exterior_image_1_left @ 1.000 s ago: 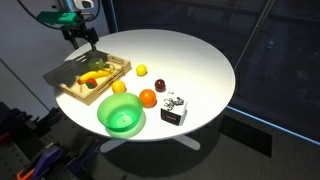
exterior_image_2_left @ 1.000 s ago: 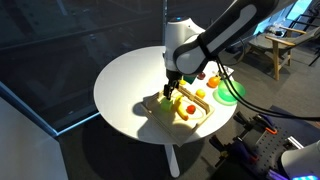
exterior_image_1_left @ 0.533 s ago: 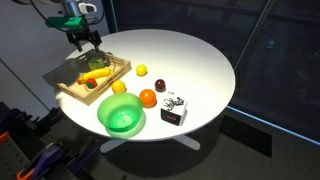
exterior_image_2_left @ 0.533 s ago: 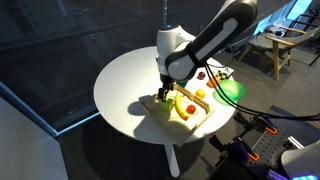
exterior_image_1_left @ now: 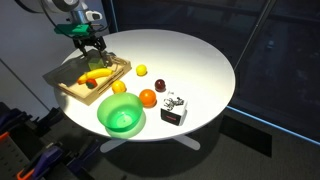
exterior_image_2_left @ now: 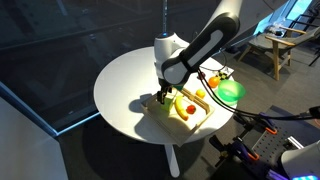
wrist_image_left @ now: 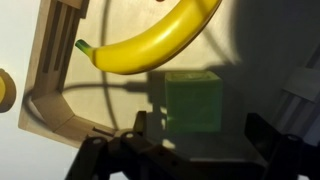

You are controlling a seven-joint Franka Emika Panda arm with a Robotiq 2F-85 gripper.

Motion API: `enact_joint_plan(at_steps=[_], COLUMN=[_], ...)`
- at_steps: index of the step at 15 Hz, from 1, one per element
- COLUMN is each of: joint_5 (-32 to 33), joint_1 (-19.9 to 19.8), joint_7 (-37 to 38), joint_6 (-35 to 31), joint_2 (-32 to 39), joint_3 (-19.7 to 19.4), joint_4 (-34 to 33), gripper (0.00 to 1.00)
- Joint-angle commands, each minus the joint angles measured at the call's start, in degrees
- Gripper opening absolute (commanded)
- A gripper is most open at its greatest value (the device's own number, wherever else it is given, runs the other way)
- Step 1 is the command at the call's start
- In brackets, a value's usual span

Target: Remove the light green block from the wooden tray and put it on the table

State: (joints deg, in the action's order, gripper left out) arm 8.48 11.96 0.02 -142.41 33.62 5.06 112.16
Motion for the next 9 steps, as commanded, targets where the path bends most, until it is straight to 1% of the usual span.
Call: enact_joint_plan(at_steps=[1,7,8,9], joint_5=[0.0,-0.1,-0.1,-0.1], joint_1=[-0.1,-0.1,-0.1,-0.1], joint_7=[-0.5,-0.6,-0.5,-0.5], joint_6=[-0.5,-0.5,-0.3,-0.2], joint_2=[2.1,3.8,4.1,4.3], joint_3=[0.1,0.2,0.2,0.2], joint_4=[-2.2,-3.2,-3.5,-3.6], gripper=[1.00,1.00,0.75,0.75])
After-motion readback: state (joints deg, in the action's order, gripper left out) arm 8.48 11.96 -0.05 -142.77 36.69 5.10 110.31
